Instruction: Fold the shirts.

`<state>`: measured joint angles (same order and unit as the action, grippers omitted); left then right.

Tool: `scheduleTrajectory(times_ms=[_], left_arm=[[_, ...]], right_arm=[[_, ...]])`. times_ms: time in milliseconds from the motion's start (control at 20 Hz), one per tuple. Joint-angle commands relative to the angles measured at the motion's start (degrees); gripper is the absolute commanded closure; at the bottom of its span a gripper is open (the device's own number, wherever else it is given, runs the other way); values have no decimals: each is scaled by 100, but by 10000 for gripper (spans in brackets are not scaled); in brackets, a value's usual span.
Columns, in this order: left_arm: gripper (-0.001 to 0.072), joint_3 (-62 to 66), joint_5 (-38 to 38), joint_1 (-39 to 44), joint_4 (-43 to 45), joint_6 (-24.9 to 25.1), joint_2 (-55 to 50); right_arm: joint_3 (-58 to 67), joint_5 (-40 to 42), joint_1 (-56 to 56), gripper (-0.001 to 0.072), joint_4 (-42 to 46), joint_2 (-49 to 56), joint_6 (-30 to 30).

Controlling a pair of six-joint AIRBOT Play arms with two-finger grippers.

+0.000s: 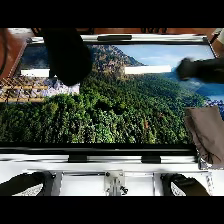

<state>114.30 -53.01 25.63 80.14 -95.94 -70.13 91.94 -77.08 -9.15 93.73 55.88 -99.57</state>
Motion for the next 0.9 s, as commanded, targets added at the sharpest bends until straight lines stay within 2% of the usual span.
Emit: scheduleTrajectory(times_ms=[0,150,300,350,400,450,550,700,800,850], left_arm=[[679,-667,-608,1314,24,-354,809],[678,-1749,-407,2417,39,-756,640],[675,-2905,437,3121,37,-1270,184],[567,-3119,555,3233,37,-1611,-22],[124,-3167,463,3259,37,-1926,-195],[-13,-3139,249,3215,42,-2059,-306],[-13,-3025,-647,2813,125,-1589,-260],[-13,-2780,-2922,1779,909,-957,-96],[-13,-2857,-3958,933,1005,-382,2],[-13,-2988,-4201,540,984,-190,48]], right_arm=[[407,-13,4,172,1897,-984,-566],[407,-264,4,172,1969,-1550,-584],[404,-942,4,171,1967,-1742,-581],[404,-1178,4,171,1937,-1740,-555],[398,-1377,4,169,1899,-1718,-525],[387,-1574,4,169,1786,-1687,-457],[387,-2015,4,168,1517,-1563,-72],[387,-2896,4,169,1147,-1283,334],[210,-2874,4,169,713,-1211,299],[-48,-2833,4,169,527,-1211,304]])
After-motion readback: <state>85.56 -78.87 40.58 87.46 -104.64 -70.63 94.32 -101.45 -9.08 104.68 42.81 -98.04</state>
